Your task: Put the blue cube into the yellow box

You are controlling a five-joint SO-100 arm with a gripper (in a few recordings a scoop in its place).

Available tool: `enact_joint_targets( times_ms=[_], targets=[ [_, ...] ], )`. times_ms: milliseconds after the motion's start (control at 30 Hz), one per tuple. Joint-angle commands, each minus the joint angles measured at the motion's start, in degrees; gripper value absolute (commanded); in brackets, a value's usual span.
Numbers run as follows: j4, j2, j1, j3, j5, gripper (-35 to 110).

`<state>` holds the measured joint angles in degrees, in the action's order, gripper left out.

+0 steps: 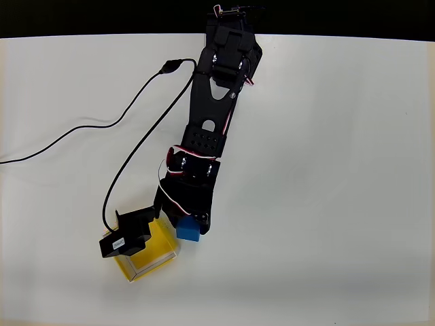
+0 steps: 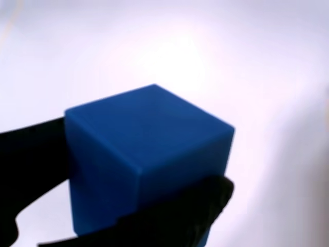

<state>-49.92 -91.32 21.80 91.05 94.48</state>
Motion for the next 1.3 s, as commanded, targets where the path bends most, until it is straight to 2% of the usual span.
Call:
enact_joint_targets(
  times_ms=[0,500,833,1267],
  targets=[
    [6.42,-8.61,5.10,-7.12,2.64,5],
    [23.99,14.41,13.97,-21.53,6.06,5],
    [29.09,24.08,13.36,-25.14,5.45,5],
    [28.39,27.77,10.63,-25.22,4.04,5]
  ],
)
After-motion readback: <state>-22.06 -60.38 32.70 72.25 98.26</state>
